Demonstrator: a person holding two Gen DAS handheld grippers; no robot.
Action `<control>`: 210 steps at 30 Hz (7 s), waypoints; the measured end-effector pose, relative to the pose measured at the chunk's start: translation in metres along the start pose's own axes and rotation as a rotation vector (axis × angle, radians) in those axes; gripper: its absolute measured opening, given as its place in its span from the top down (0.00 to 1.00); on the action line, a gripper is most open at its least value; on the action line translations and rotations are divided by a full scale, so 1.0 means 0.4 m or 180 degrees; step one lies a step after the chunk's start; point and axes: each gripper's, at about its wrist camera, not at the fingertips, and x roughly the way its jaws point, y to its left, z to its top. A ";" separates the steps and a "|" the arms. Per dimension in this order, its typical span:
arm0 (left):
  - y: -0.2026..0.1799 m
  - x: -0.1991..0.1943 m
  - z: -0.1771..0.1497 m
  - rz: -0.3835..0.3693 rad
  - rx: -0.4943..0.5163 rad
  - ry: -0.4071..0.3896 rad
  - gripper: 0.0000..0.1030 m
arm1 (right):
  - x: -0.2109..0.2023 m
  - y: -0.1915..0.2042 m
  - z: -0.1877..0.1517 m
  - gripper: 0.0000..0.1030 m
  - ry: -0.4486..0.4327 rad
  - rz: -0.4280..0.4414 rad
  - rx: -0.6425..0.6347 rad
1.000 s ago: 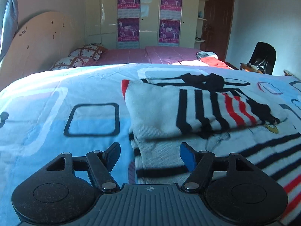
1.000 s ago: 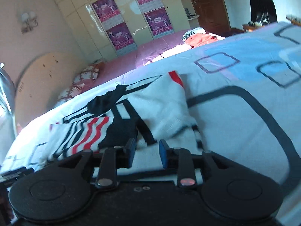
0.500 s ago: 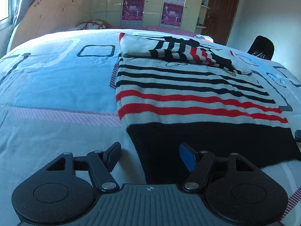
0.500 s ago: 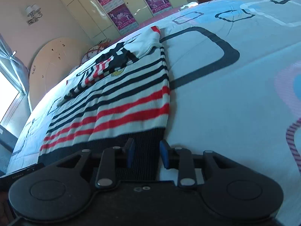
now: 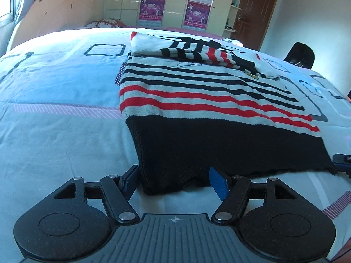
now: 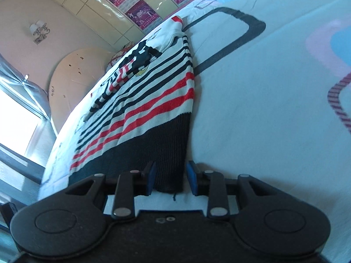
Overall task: Fold small clothes
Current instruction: 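Grasp the black hem of the sweater with both grippers, then lift the hem with both grippers and fold it toward the collar, then lay the hem onto the collar and open both grippers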
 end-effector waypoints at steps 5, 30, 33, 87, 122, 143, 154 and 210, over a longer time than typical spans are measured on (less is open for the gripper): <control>0.058 -0.002 -0.018 -0.0503 -0.0571 0.0028 0.52 | 0.004 -0.009 -0.006 0.69 -0.0004 0.0099 0.0120; 0.176 0.149 0.010 -0.1209 -0.1829 0.0035 0.89 | 0.098 -0.016 0.041 0.91 0.0233 0.0447 0.0518; 0.192 0.135 0.002 -0.1173 -0.1879 -0.0055 0.96 | 0.084 0.014 0.041 0.93 0.0130 0.0299 0.0302; 0.233 0.395 0.830 -0.1393 -0.1406 -0.0797 0.96 | 0.345 0.320 0.776 0.94 -0.0836 -0.0127 -0.0905; 0.309 0.694 0.869 -0.0959 -0.1161 -0.0579 0.47 | 0.670 0.156 0.883 0.56 -0.0704 -0.0652 -0.0448; 0.283 0.664 0.840 -0.0742 -0.0586 -0.0276 0.95 | 0.706 0.205 0.805 0.92 -0.0393 -0.1187 -0.1406; 0.291 0.670 0.815 -0.0614 -0.0555 -0.0254 0.94 | 0.697 0.170 0.786 0.91 -0.0414 -0.1317 -0.1284; 0.002 0.496 0.754 -0.0222 0.0596 -0.0821 0.17 | 0.651 0.377 0.626 0.70 -0.0672 -0.1136 -0.2155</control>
